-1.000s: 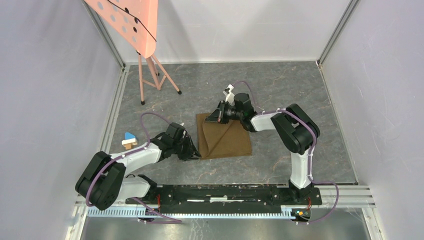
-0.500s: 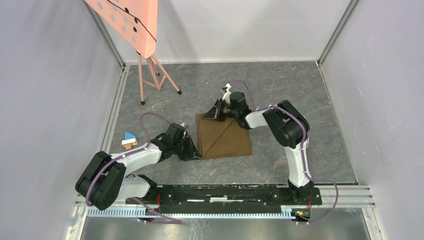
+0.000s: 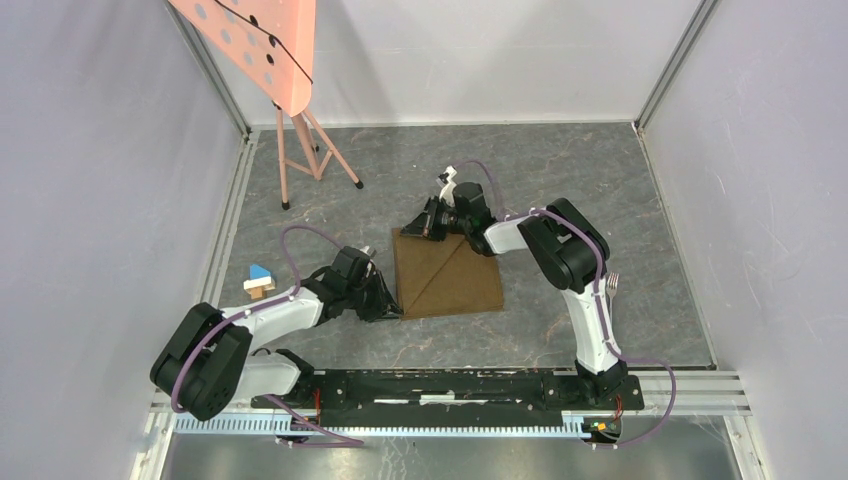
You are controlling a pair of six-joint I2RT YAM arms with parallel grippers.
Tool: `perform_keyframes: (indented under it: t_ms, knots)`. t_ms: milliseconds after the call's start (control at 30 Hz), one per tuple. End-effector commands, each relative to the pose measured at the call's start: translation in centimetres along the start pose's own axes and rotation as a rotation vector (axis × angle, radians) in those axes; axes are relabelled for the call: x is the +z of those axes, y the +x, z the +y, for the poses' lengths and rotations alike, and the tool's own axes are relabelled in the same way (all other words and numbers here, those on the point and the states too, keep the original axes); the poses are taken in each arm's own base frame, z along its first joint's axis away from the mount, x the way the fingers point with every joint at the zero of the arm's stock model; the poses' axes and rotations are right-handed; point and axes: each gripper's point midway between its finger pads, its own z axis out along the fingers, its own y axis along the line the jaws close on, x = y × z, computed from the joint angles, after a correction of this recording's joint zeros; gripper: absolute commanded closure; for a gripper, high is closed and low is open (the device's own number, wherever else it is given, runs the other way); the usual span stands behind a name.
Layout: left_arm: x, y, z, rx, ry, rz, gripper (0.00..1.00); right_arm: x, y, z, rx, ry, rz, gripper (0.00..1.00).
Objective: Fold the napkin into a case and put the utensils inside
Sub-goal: Fold the top corner of the square-folded napkin at the center of the board.
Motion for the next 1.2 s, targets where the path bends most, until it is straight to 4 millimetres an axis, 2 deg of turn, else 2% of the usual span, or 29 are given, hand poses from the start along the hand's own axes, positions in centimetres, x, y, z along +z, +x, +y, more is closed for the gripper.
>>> perform_keyframes:
  t_ms: [0, 400, 633, 833, 1000, 1133, 1167]
  knots:
    - [0.1, 1.3, 2.3, -0.025, -0.086, 0.023, 0.76, 0.8, -1.5, 0.7, -0.031, -0.024, -0.038, 1.00]
    - [-0.6, 0.6, 1.5, -0.009, -0.065, -0.005, 0.76, 1.5, -1.0, -0.6, -0.034, -0.005, -0.025, 1.00]
    - [-1.4, 0.1, 0.4, -0.004, -0.032, -0.026, 0.74, 1.6, -1.2, 0.0, -0.052, -0.028, -0.019, 1.00]
    - [-3.2, -1.2, -2.3, 0.019, 0.038, -0.065, 0.64, 1.6, -1.5, 0.7, -0.058, -0.045, -0.017, 0.84]
    - [-3.5, -2.7, -3.6, 0.045, 0.040, -0.085, 0.56, 0.8, -2.9, 4.1, -0.097, -0.103, -0.022, 0.69]
    - [-4.1, -4.4, -4.3, 0.061, 0.028, -0.106, 0.55, -1.6, -4.7, 9.0, -0.203, -0.160, -0.016, 0.50]
    - [-4.2, -4.7, -4.8, 0.065, 0.038, -0.109, 0.55, -2.5, -4.8, 9.5, -0.224, -0.161, -0.004, 0.45]
